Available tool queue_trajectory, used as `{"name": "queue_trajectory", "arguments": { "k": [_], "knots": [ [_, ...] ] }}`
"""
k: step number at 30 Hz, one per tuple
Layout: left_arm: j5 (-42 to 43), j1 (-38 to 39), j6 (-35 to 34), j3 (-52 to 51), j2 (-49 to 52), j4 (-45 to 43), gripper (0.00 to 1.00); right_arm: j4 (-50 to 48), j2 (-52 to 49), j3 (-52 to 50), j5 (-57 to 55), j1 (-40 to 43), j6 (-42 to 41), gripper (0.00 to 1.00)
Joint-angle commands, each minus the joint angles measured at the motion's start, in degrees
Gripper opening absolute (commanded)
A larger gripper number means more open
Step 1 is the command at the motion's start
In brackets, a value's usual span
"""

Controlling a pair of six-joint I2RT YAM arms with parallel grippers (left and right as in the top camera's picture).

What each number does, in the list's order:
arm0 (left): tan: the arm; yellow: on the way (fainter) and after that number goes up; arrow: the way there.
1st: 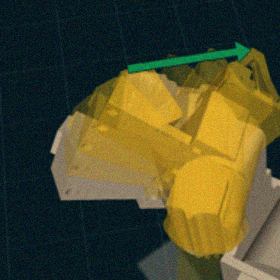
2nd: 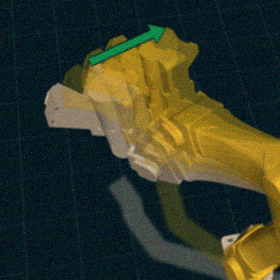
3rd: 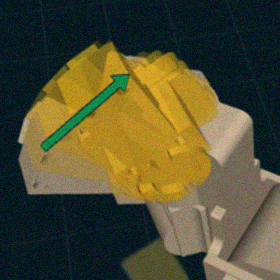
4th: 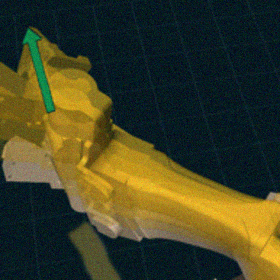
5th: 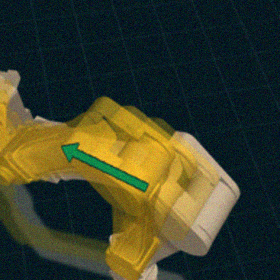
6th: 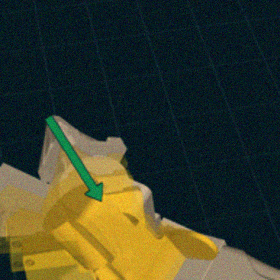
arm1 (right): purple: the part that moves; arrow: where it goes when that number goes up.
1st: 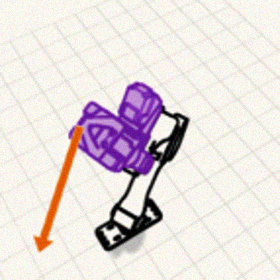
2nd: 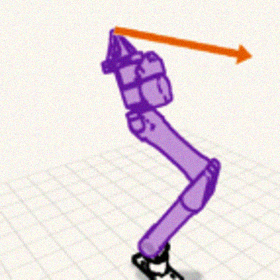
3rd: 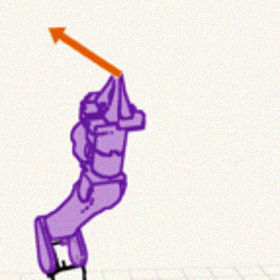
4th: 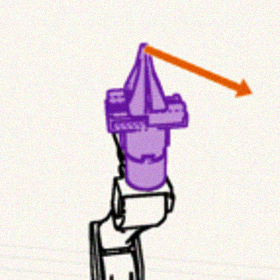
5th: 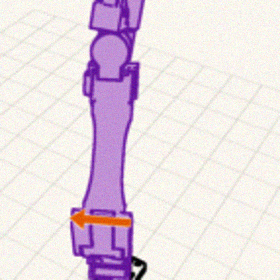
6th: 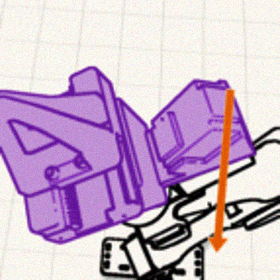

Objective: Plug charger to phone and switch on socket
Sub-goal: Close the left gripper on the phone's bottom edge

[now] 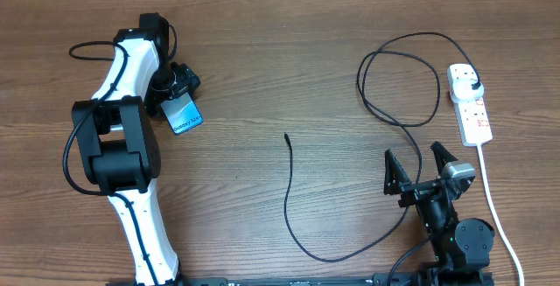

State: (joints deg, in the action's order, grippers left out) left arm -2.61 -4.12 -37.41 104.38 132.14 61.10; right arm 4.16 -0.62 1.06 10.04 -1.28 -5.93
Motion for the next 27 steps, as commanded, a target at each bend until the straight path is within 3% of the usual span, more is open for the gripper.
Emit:
{"name": "queue_trajectory", "arguments": {
  "k": [1, 14, 27],
  "knots": [
    [-4.7, -0.2, -1.0, 0.0, 1.7, 1.4, 1.0, -0.2, 0.4, -0.6, -0.6, -0.3, 0.4, 1.0],
    [-4.8, -0.4, -1.2, -0.5, 1.7, 2.3, 1.0, -0.2, 0.4, -0.6, -0.6, -0.3, 0.4, 1.0],
    [-2.2, -0.3, -0.1, -4.6, 1.7, -3.2, 1.0, -0.2, 0.4, -0.6, -0.6, -0.3, 0.4, 1.0]
  ]
}}
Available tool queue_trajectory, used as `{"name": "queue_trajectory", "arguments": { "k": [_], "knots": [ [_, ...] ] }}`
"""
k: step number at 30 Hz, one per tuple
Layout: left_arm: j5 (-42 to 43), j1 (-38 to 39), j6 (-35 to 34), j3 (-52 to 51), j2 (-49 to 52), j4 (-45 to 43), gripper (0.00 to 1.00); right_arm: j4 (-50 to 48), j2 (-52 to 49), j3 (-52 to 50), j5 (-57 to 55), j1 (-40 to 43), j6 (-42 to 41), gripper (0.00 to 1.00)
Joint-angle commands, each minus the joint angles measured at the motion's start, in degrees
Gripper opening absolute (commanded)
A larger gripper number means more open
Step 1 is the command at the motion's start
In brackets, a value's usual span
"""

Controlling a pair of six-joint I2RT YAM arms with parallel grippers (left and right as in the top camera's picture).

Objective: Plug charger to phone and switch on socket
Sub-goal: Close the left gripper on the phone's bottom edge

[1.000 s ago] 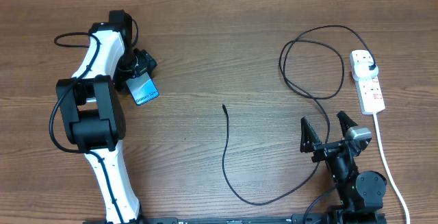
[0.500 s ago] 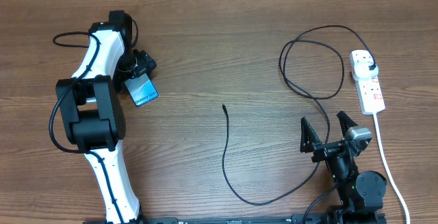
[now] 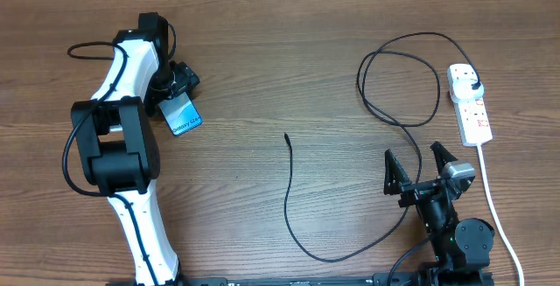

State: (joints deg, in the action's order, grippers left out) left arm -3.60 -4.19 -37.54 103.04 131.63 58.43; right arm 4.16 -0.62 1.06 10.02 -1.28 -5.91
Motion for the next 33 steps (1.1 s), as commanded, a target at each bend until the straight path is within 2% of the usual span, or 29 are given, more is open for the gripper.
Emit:
{"name": "queue_trajectory", "arguments": {
  "k": [1, 15, 20, 26, 28, 33],
  "knots": [
    [-1.2, -0.3, 0.3, -3.5, 2.2, -0.7, 1.0, -0.2, 0.4, -0.6, -0.6, -0.3, 0.4, 1.0],
    [0.7, -0.3, 0.9, -6.2, 2.2, -1.9, 1.0, -0.2, 0.4, -0.6, -0.6, -0.3, 0.4, 1.0],
    [0.7, -0.3, 0.9, -6.2, 2.2, -1.9, 0.87, -0.2, 0.4, -0.6, -0.6, -0.3, 0.4, 1.0],
    [0.7, -0.3, 0.9, -6.2, 2.2, -1.9, 0.86, -0.2, 0.4, -0.6, -0.6, -0.3, 0.4, 1.0],
    [0.7, -0.3, 0.9, -6.2, 2.2, -1.9, 0.8, -0.2, 0.4, -0.6, -0.6, -0.3, 0.4, 1.0],
    [0.7, -0.3, 0.9, -6.2, 2.2, -1.8, 0.77, -0.2, 0.4, -0.6, -0.6, -0.3, 0.4, 1.0]
  ]
}}
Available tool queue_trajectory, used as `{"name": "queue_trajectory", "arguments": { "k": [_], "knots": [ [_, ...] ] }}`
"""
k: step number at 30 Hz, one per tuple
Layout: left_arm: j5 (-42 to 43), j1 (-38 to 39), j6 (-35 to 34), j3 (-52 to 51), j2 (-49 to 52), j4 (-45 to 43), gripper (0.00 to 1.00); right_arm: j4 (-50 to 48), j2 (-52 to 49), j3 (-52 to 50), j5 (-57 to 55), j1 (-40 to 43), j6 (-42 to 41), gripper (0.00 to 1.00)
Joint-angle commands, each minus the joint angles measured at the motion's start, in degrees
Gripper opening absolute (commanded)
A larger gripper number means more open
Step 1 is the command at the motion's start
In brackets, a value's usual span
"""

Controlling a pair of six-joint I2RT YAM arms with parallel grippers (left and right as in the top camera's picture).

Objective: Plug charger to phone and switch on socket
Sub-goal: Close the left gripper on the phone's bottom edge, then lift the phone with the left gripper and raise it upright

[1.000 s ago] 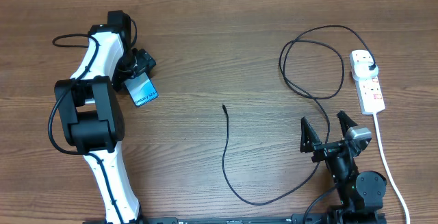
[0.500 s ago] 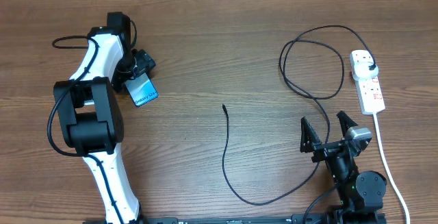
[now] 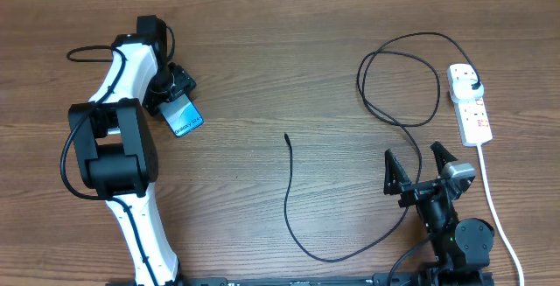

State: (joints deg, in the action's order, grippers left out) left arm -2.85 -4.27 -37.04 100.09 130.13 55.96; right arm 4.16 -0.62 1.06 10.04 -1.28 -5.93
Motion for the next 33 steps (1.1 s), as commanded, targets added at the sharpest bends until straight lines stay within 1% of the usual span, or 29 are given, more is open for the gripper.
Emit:
{"name": "queue_trajectory", "arguments": {
  "k": [1, 6, 8, 9, 12, 14, 15, 17, 18, 19, 22, 23, 24, 27, 33],
  "knots": [
    [-0.1, -0.2, 0.4, -3.3, 3.7, 0.7, 0.76, -0.2, 0.4, -0.6, -0.6, -0.3, 0.4, 1.0],
    [-0.1, -0.2, 0.4, -3.3, 3.7, 0.8, 0.71, -0.2, 0.4, -0.6, -0.6, -0.3, 0.4, 1.0],
    [-0.1, -0.2, 0.4, -3.3, 3.7, 0.9, 0.67, -0.2, 0.4, -0.6, -0.6, -0.3, 0.4, 1.0],
    [-0.1, -0.2, 0.4, -3.3, 3.7, 1.0, 0.61, -0.2, 0.4, -0.6, -0.6, -0.3, 0.4, 1.0],
    [-0.1, -0.2, 0.4, -3.3, 3.7, 1.0, 0.57, -0.2, 0.4, -0.6, -0.6, -0.3, 0.4, 1.0],
    [-0.1, -0.2, 0.4, -3.3, 3.7, 1.0, 0.52, -0.2, 0.4, -0.6, -0.6, -0.3, 0.4, 1.0],
    [-0.1, -0.2, 0.4, -3.3, 3.7, 1.0, 0.46, -0.2, 0.4, -0.6, -0.6, -0.3, 0.4, 1.0],
    [-0.1, -0.2, 0.4, -3.3, 3.7, 1.0, 0.42, -0.2, 0.4, -0.6, -0.6, -0.3, 0.4, 1.0],
    [-0.1, -0.2, 0.4, -3.3, 3.7, 1.0, 0.38, -0.2, 0.4, -0.6, -0.6, -0.3, 0.4, 1.0],
    [-0.1, -0.2, 0.4, -3.3, 3.7, 1.0, 0.28, -0.2, 0.4, -0.6, -0.6, -0.3, 0.4, 1.0],
    [-0.1, -0.2, 0.4, -3.3, 3.7, 1.0, 0.17, -0.2, 0.4, -0.6, -0.6, -0.3, 0.4, 1.0],
    [-0.1, -0.2, 0.4, -3.3, 3.7, 1.0, 0.1, -0.2, 0.4, -0.6, -0.6, -0.3, 0.4, 1.0],
    [-0.1, -0.2, 0.4, -3.3, 3.7, 1.0, 0.04, -0.2, 0.4, -0.6, -0.6, -0.3, 0.4, 1.0],
    [0.2, -0.2, 0.4, -2.9, 3.7, 1.2, 0.04, -0.2, 0.4, -0.6, -0.6, -0.3, 0.4, 1.0],
    [1.9, -0.2, 1.0, 1.5, 3.7, 5.3, 0.04, -0.2, 0.4, -0.6, -0.6, -0.3, 0.4, 1.0]
  ]
}}
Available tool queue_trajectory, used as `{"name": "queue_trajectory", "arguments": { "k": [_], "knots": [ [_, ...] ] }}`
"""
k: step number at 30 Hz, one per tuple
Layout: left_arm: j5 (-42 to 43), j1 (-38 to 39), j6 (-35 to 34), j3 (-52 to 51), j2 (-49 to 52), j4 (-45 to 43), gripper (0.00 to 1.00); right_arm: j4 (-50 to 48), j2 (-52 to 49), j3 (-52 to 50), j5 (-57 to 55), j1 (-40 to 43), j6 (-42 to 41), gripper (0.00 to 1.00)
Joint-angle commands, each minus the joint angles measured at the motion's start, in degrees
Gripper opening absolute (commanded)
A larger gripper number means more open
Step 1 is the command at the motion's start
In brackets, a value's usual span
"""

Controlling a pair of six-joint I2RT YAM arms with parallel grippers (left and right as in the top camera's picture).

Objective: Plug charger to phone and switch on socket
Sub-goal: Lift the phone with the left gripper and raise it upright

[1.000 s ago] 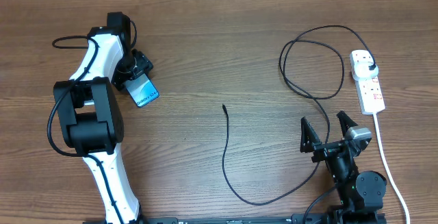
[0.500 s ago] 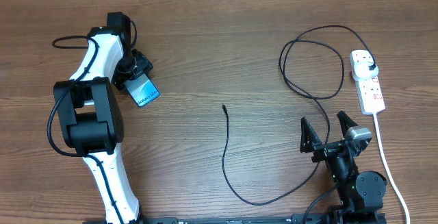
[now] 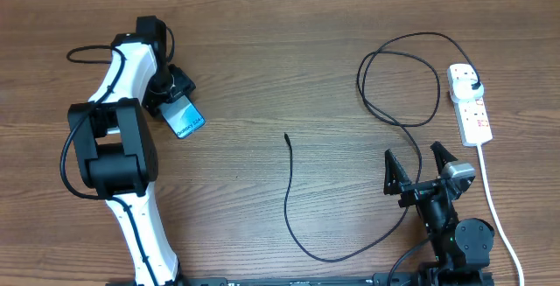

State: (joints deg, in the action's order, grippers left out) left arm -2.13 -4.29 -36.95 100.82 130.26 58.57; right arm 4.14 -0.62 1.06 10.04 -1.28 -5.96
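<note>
A blue phone point(image 3: 183, 118) sits at the left of the wooden table, tilted, its upper end between the fingers of my left gripper point(image 3: 172, 94), which is shut on it. The black charger cable point(image 3: 290, 190) lies mid-table with its free tip point(image 3: 286, 136) pointing away from me. It curves right, loops, and ends at a plug point(image 3: 472, 84) in the white power strip point(image 3: 471, 111). My right gripper point(image 3: 416, 165) stands open near the front right, beside the cable and holding nothing.
The strip's white lead point(image 3: 495, 205) runs toward the front edge, right of my right arm. The cable's big loop point(image 3: 401, 76) lies at the back right. A thin black wire point(image 3: 87, 52) trails from my left arm at the far left.
At the oldest moment my left gripper held the phone at the left of the table, and my right gripper stood open at the front right. Over the following moments the left wrist and phone shifted only slightly. The cable, strip and right arm stayed where they were.
</note>
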Motion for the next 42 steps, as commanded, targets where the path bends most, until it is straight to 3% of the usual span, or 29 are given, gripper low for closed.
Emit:
{"name": "queue_trajectory", "arguments": {
  "k": [1, 14, 18, 22, 23, 32, 42],
  "knots": [
    [1.8, -0.2, 1.0, 2.1, 3.5, 3.5, 0.04, -0.2, 0.4, -0.6, -0.6, -0.3, 0.5, 1.0],
    [4.9, -0.1, 1.0, 21.5, 3.1, 16.7, 0.04, -0.2, 0.4, -0.6, -0.6, -0.3, 0.5, 1.0],
    [19.0, -0.1, 1.2, 26.2, 3.1, 19.6, 0.04, -0.2, 0.4, -0.6, -0.6, -0.3, 0.5, 1.0],
    [45.7, -0.1, 0.7, 26.6, 3.1, 20.1, 0.04, -0.2, 0.4, -0.6, -0.6, -0.3, 0.5, 1.0],
    [48.5, -0.1, 0.5, 26.6, 3.1, 20.5, 0.04, -0.2, 0.4, -0.6, -0.6, -0.3, 0.5, 1.0],
    [68.8, -0.1, 0.5, 26.6, 3.1, 30.1, 0.04, -0.2, 0.4, -0.6, -0.6, -0.3, 0.5, 1.0],
    [74.2, -0.1, 0.2, 26.6, 3.1, 37.1, 0.04, -0.2, 0.4, -0.6, -0.6, -0.3, 0.5, 1.0]
  ]
}}
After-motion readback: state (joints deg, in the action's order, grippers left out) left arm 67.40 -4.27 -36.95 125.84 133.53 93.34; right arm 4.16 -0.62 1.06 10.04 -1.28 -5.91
